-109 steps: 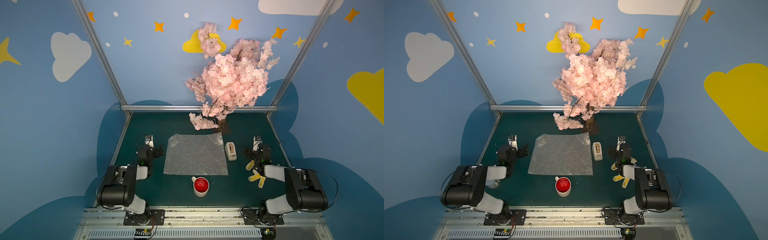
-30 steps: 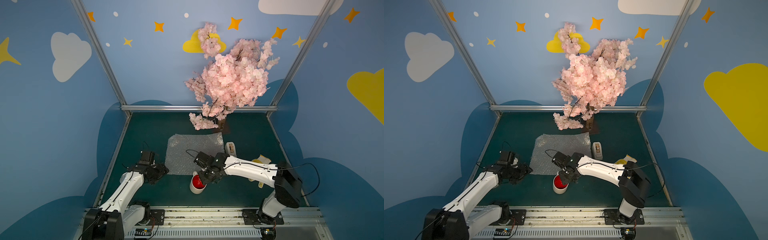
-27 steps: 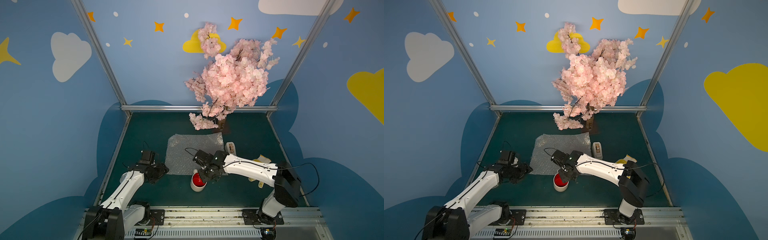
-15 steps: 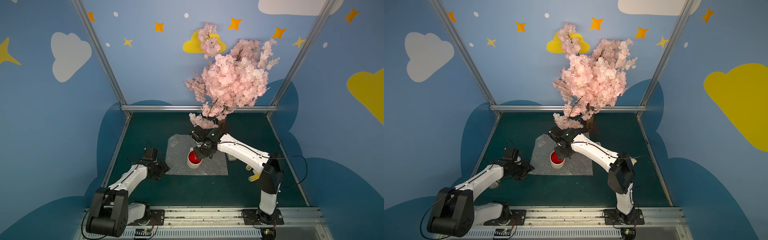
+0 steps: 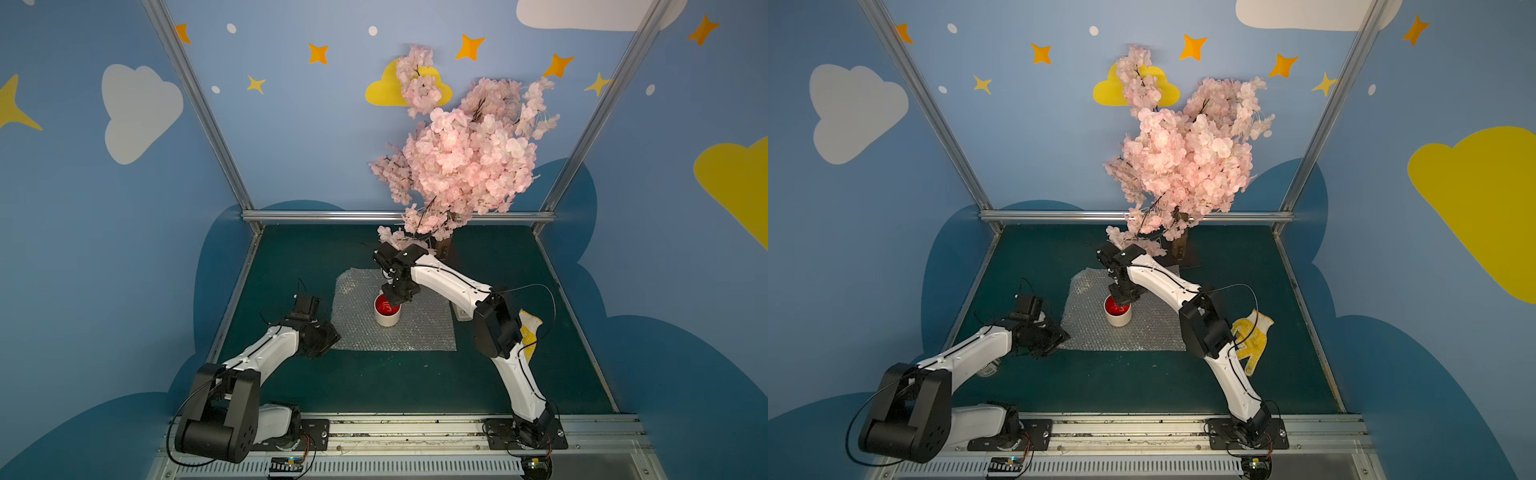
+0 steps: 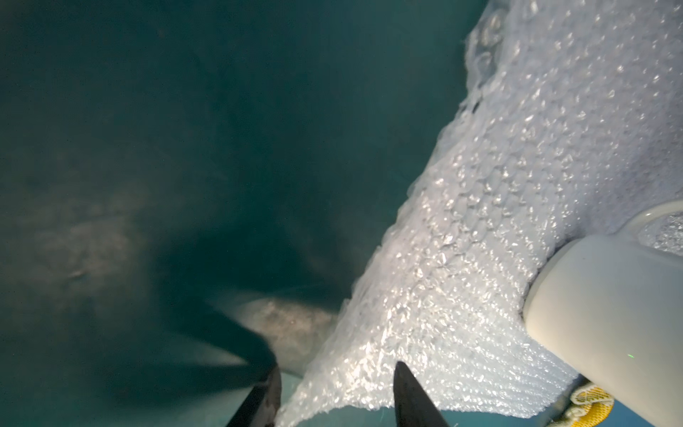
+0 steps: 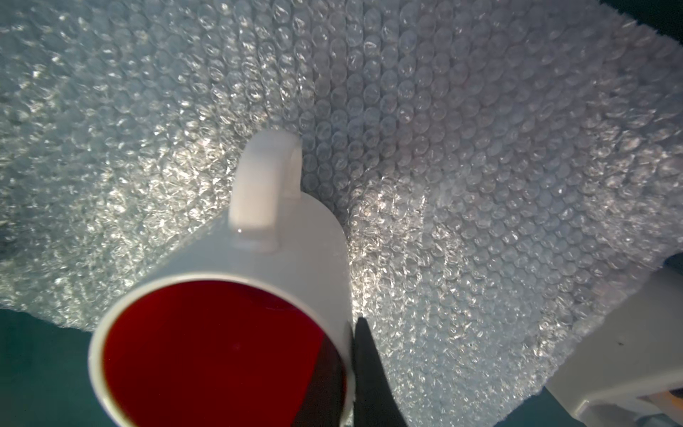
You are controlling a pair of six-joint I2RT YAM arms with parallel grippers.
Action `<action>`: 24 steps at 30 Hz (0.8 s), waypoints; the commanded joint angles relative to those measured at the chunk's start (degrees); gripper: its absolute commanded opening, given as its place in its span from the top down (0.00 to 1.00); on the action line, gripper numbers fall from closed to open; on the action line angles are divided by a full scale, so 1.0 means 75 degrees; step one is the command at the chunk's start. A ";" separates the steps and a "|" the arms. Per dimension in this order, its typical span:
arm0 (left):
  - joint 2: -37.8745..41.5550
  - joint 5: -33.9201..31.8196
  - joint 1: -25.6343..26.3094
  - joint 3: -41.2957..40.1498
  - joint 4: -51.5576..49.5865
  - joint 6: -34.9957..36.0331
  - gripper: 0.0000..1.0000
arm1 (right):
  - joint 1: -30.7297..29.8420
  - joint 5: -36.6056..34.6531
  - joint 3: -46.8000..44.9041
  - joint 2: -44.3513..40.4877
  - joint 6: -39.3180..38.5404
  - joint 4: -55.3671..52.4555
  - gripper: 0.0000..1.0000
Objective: Wrap mugs in bubble wrap
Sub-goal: Place the mug on the bubble wrap.
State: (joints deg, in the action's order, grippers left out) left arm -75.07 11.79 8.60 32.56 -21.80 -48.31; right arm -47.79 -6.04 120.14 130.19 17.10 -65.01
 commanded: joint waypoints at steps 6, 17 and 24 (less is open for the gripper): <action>-0.0131 -0.0210 0.0014 -0.0040 0.0220 -0.0030 0.67 | 0.0055 -0.0072 0.0241 -0.0063 -0.0033 -0.0080 1.00; 0.0019 -0.0318 0.0007 0.0006 -0.0083 0.0183 0.97 | 0.0029 0.0267 0.0319 -0.0246 -0.0185 -0.0096 0.76; 0.0920 -0.0319 0.0049 0.0292 -0.1355 0.0501 0.97 | -0.0117 0.0225 -0.0162 -0.0795 -0.0222 0.0011 0.42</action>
State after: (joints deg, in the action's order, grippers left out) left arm -71.35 10.37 8.84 32.93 -24.88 -46.65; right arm -47.86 -4.58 120.31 129.56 15.99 -64.66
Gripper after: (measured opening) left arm 0.048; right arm 0.558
